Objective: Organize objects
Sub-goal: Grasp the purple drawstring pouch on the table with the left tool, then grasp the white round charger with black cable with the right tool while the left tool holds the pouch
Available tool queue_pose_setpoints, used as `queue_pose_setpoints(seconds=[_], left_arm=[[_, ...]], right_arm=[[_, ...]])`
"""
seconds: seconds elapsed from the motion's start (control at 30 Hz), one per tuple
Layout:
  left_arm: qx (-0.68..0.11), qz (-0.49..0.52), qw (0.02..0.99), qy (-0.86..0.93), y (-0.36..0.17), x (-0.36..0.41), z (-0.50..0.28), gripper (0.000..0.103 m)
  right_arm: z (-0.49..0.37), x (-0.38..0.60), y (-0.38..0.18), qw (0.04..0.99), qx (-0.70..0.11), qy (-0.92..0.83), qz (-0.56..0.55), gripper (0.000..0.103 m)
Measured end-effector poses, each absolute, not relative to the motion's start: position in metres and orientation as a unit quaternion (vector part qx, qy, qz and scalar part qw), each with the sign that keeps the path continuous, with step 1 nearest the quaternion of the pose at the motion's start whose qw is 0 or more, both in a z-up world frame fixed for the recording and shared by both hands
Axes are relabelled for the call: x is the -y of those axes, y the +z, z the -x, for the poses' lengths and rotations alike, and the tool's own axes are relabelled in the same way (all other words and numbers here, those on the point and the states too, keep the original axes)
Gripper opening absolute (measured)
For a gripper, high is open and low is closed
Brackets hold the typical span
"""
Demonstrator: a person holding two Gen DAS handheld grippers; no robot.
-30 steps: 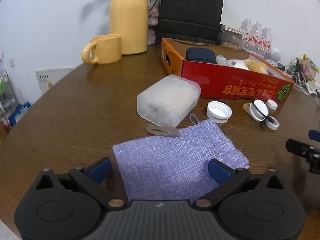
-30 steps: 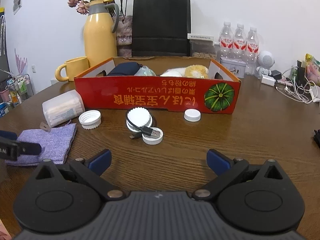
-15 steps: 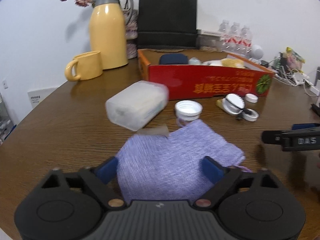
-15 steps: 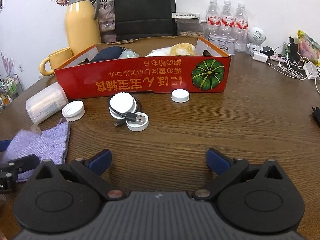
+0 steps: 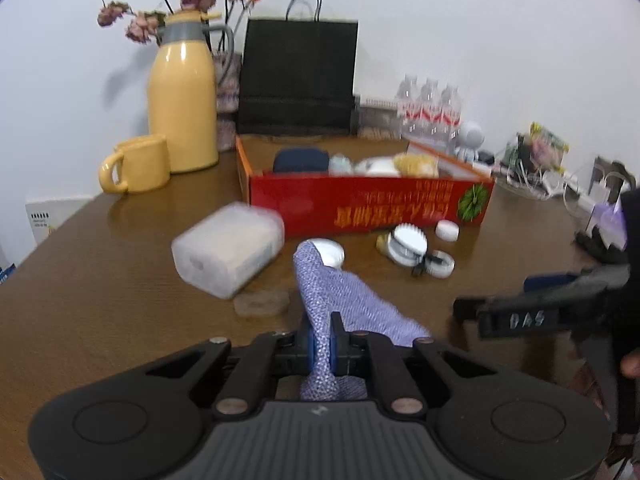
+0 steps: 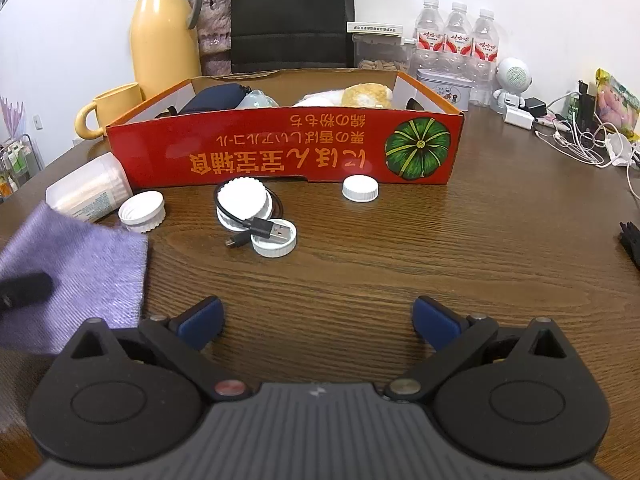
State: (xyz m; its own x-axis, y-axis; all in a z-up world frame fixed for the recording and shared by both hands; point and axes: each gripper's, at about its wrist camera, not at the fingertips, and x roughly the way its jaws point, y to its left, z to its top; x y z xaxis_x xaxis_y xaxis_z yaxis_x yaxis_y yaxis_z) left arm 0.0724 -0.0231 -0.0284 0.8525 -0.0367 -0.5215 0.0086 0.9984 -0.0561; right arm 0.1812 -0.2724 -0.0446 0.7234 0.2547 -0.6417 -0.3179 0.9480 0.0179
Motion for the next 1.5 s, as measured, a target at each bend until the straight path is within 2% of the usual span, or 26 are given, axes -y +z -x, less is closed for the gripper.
queue_pose_setpoints(seconds=[0.37,0.63,0.83,0.93,0.97,1.07,1.1,1.5], left_arm=[[-0.208,0.041,0.977,-0.002,0.014,0.005,-0.069,0.006],[-0.201,0.042,0.979,-0.003,0.020,0.005,-0.079,0.006],[-0.206,0.041,0.978,-0.007,0.017,0.005,-0.081,0.005],[-0.209,0.042,0.977,-0.007,0.015,0.004,-0.082,0.006],[-0.209,0.042,0.977,-0.008,0.015,0.004,-0.082,0.006],[-0.208,0.042,0.977,-0.007,0.015,0.003,-0.081,0.006],[-0.208,0.042,0.977,-0.007,0.015,0.003,-0.081,0.006],[-0.204,0.042,0.978,-0.007,0.019,0.002,-0.082,0.006]], right_arm=[[-0.186,0.270,-0.041,0.929,-0.322,0.177,0.039,0.103],[-0.211,0.250,-0.027,0.934,-0.286,0.202,0.068,0.102],[-0.222,0.241,-0.032,0.927,-0.293,0.220,0.079,0.078],[-0.222,0.239,-0.034,0.923,-0.296,0.231,0.088,0.054],[-0.222,0.238,-0.034,0.920,-0.299,0.238,0.089,0.042],[-0.222,0.238,-0.034,0.916,-0.297,0.251,0.097,0.039],[-0.220,0.238,-0.033,0.917,-0.293,0.251,0.100,0.029],[-0.199,0.245,-0.020,0.925,-0.251,0.264,0.105,0.028]])
